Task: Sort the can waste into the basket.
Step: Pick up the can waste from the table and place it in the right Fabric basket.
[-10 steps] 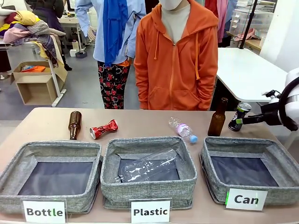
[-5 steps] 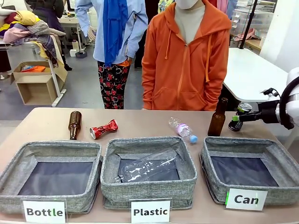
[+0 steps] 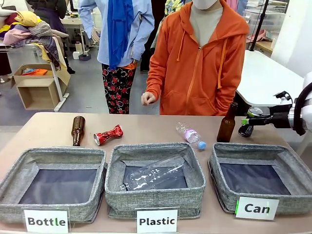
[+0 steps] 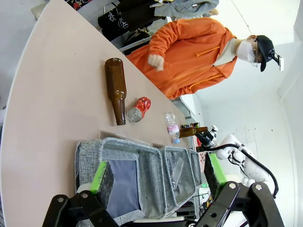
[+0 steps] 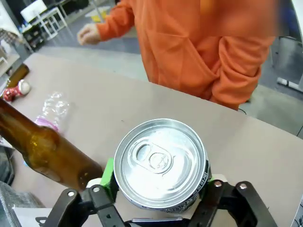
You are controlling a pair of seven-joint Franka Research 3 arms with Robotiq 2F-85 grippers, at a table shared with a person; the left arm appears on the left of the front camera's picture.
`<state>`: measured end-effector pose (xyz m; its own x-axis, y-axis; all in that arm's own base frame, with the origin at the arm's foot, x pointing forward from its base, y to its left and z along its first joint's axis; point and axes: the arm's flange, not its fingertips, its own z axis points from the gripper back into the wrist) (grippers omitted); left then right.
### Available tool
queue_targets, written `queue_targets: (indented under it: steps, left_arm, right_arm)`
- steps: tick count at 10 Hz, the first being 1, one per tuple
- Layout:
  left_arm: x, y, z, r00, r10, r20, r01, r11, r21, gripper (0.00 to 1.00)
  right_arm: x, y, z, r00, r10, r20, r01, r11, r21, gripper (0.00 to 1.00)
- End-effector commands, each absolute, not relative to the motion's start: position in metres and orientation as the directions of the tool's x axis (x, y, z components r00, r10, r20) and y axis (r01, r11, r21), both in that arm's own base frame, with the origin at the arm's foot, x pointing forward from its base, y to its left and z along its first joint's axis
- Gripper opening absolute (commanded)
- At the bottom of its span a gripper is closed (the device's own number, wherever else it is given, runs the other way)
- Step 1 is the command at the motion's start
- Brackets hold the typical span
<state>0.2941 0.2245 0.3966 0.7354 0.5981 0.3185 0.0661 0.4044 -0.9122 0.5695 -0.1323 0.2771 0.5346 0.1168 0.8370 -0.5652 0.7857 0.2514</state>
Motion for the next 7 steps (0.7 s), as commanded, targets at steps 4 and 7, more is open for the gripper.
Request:
queue_targets:
  steps: [4, 7]
  left_arm:
    - [0.295, 0.225, 0.396, 0.724, 0.598, 0.343, 0.097, 0.404, -0.910, 1.00]
    - [0.295, 0.225, 0.396, 0.724, 0.598, 0.343, 0.097, 0.404, -0.910, 1.00]
  right_arm:
    - [0.564, -0.139, 0.278, 0.502, 0.118, 0.857, -0.580, 0.781, 0.232, 0.09]
    - [0.542, -0.141, 0.316, 0.517, 0.145, 0.844, -0.590, 0.774, 0.229, 0.00]
